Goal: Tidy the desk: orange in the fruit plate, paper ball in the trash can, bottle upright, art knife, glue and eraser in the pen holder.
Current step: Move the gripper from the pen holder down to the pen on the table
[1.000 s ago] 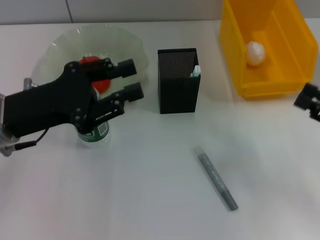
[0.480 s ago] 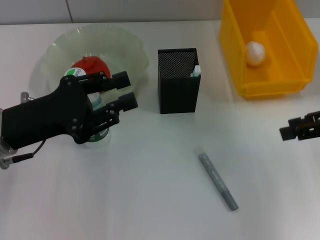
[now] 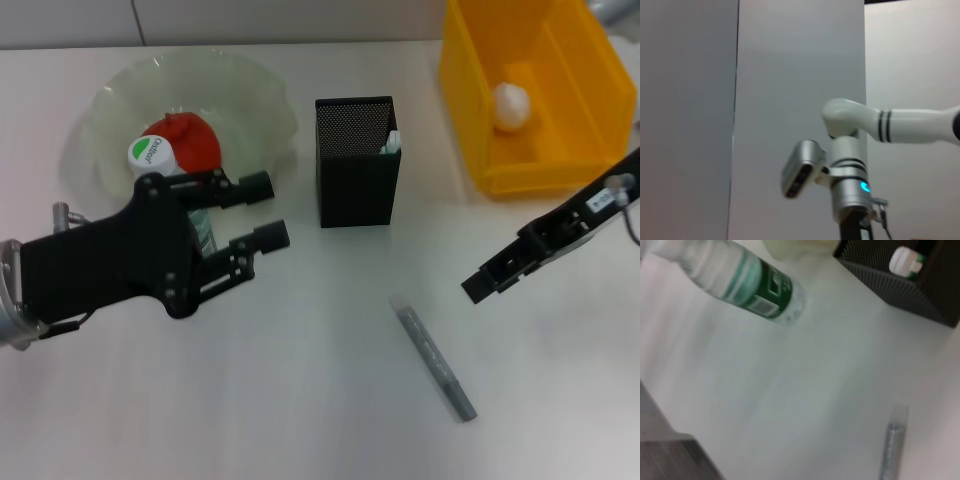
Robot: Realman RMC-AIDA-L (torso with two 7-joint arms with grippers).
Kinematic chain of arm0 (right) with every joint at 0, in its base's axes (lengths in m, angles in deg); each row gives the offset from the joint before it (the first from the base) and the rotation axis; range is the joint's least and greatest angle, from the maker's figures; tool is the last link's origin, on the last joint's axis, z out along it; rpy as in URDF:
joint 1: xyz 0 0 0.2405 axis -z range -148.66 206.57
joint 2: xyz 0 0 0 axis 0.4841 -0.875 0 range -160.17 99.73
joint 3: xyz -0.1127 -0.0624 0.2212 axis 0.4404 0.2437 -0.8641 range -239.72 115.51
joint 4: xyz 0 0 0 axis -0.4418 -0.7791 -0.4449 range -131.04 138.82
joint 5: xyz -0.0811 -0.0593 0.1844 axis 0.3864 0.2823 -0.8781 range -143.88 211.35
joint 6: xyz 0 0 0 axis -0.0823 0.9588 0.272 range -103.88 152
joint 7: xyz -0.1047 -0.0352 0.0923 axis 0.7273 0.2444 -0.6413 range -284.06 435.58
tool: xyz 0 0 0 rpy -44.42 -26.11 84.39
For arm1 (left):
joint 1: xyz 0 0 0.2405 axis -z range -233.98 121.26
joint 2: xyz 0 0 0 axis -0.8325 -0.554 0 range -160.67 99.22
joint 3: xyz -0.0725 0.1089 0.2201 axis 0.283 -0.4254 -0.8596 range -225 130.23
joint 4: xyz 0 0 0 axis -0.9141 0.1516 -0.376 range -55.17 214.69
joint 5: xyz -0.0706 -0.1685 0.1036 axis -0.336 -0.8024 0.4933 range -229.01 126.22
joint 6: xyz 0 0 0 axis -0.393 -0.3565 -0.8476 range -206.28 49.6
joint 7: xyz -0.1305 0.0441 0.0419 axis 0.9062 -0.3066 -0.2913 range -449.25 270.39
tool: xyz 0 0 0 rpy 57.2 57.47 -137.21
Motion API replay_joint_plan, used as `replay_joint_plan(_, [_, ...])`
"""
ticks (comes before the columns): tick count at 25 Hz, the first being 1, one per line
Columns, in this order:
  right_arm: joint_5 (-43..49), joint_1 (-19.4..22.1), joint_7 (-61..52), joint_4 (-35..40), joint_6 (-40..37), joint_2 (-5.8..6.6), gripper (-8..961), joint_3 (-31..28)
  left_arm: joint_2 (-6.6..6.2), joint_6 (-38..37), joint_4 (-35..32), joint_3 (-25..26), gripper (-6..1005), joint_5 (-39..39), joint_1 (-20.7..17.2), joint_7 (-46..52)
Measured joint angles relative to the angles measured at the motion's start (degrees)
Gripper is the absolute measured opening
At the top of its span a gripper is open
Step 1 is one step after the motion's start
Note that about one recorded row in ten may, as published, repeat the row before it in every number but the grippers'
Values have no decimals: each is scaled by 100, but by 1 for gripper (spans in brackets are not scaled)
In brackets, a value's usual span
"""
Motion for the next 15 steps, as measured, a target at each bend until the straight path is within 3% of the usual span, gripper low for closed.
replay_joint_plan(7, [811, -751, -317, -875, 569, -99, 561, 171, -14, 71, 14, 30, 425, 501, -22, 18])
replay_joint_plan(15, [855, -1199, -723, -1257, 819, -305, 560, 996, -37, 185, 25, 33, 428, 979, 13, 91])
